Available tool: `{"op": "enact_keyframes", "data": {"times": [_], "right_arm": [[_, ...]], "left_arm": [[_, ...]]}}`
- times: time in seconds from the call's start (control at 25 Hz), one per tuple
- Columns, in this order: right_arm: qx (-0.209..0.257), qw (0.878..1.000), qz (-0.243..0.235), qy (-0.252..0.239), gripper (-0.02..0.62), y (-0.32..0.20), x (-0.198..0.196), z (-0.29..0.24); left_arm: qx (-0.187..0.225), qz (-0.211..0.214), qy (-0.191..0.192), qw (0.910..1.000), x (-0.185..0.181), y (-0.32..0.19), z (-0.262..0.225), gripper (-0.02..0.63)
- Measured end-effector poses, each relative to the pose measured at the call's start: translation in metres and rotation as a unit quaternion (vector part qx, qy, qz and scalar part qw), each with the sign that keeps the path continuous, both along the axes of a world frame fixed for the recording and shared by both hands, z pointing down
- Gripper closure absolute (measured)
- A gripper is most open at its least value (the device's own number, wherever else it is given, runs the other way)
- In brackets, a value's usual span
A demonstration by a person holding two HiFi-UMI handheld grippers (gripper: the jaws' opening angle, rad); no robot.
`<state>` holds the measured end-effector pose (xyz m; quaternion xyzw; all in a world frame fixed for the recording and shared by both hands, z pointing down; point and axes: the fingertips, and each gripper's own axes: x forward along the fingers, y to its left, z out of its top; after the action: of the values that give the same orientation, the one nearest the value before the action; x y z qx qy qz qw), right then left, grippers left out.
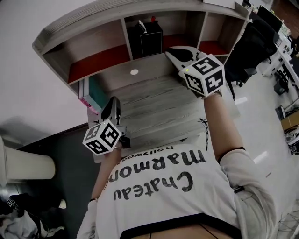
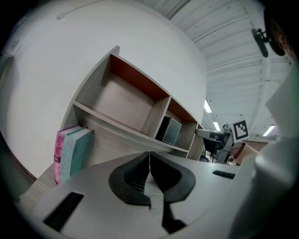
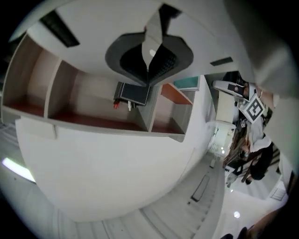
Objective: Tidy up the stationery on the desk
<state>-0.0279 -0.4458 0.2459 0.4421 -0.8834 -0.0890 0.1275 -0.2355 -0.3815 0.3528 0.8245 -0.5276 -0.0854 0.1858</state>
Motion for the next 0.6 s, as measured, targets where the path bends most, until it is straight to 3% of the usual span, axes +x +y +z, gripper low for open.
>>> {"op": "enact_keyframes", "data": {"times": [0.24,0.36,0.6], "right_arm": [[-0.069,0.995,0.003,-0.078,0.572,0.033,0.02,0.049],[-0.079,0.992,-0.007,-0.095,0.577,0.059,0.031,0.058],[-0.112,0.988,-0.003,-0.109,0.578,0.098,0.069,0.089]], "left_arm": [[-0.002,0.009,-0.004,0.9999,0.049,0.025,0.003,0.589],[-0.006,0.003,0.001,1.0,0.078,0.044,0.005,0.589],[-0.019,-0.019,-0.035,0.999,0.129,0.088,0.018,0.589]]}}
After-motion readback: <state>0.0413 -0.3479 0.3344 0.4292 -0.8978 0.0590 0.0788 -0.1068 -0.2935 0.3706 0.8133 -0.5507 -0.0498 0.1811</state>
